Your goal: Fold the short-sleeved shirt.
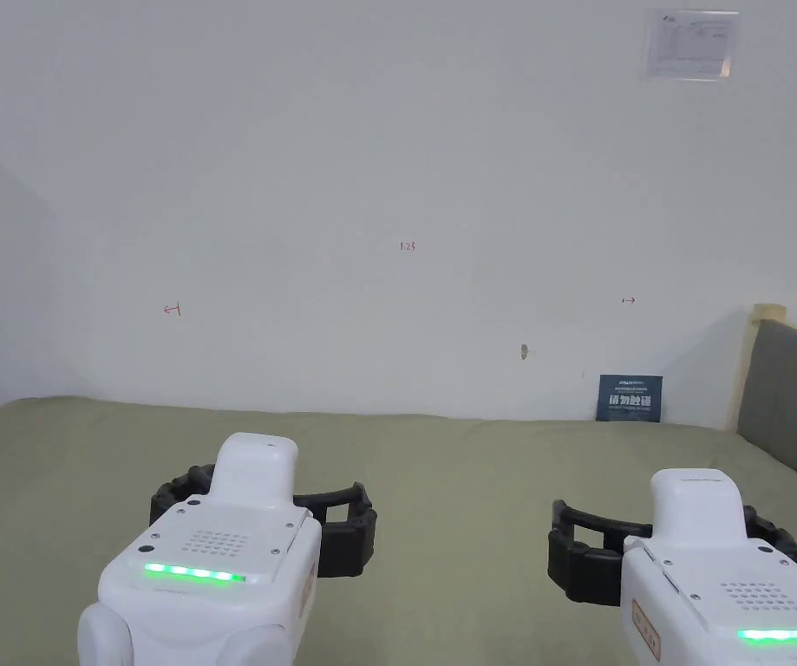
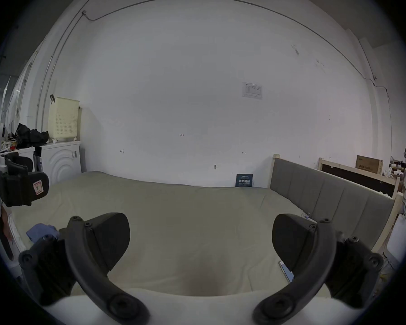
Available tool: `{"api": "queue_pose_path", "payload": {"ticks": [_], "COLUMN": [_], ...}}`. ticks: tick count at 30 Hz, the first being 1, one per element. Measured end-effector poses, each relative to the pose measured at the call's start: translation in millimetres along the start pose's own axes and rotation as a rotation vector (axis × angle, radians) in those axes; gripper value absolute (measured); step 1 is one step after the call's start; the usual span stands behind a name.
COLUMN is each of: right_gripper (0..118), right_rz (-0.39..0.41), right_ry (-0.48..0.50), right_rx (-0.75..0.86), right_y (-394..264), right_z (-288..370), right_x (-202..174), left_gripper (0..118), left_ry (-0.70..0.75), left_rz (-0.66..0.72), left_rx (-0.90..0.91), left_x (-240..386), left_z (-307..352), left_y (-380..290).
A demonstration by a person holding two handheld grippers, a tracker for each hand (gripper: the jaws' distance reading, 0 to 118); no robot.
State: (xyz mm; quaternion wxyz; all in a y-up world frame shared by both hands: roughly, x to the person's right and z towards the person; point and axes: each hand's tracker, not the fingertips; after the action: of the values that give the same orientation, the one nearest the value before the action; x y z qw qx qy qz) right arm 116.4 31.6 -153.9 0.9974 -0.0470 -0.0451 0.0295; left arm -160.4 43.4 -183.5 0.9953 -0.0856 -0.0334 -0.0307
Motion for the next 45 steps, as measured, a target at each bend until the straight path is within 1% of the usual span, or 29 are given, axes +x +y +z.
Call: {"api": "queue_pose_path", "payload": {"ticks": [2, 4, 5, 6, 11, 16, 18, 23, 26, 28, 31, 36, 40, 45], "right_gripper": [118, 118, 118, 118, 118, 118, 118, 118, 118, 118, 118, 118, 118, 118], "right_rz": [-0.001, 0.006, 0.009, 0.009, -0.003, -0.003, 0.000, 0.008, 0.010, 0.008, 0.007, -0.001, -0.007, -0.006], "right_ry": [0.004, 0.004, 0.005, 0.007, 0.010, 0.011, 0.013, 0.015, 0.017, 0.019, 0.020, 0.022, 0.020, 0.020], "right_rx": [0.001, 0.006, 0.005, 0.004, -0.007, -0.006, -0.003, 0.003, 0.000, -0.002, 0.000, -0.005, -0.009, -0.011], "right_y": [1, 2, 1, 1, -1, 0, 1, 4, 5, 5, 7, 7, 7, 7], "right_z": [1, 1, 1, 1, 0, -1, -1, -2, -3, -3, -3, -4, -4, -4], "right_x": [-1, -1, -1, -1, -1, -2, -2, -2, -2, -1, -1, 0, 2, 2], "left_gripper": [116, 116, 116, 116, 116, 116, 116, 116, 116, 116, 116, 116, 116, 116], "left_ry": [0.050, 0.035, -0.012, -0.022, 0.014, 0.007, 0.015, 0.041, 0.017, 0.023, 0.044, 0.020, 0.049, 0.048], "left_rz": [-0.012, -0.007, 0.025, 0.052, 0.024, 0.030, 0.001, 0.015, 0.064, 0.066, 0.044, 0.042, 0.034, 0.030], "left_rx": [0.003, 0.011, 0.003, 0.001, 0.005, 0.001, 0.016, -0.032, -0.029, -0.056, -0.056, -0.056, -0.055, -0.030], "left_x": [1, -4, -7, -9, -9, -7, -4, -2, -9, -8, -6, -7, -6, -6], "left_z": [-2, -1, -1, -1, 0, 3, 2, -1, 0, -2, 0, 5, 5, 9], "left_y": [0, 1, 2, 2, 1, 2, 0, 3, 5, 7, 7, 13, 13, 15]}}
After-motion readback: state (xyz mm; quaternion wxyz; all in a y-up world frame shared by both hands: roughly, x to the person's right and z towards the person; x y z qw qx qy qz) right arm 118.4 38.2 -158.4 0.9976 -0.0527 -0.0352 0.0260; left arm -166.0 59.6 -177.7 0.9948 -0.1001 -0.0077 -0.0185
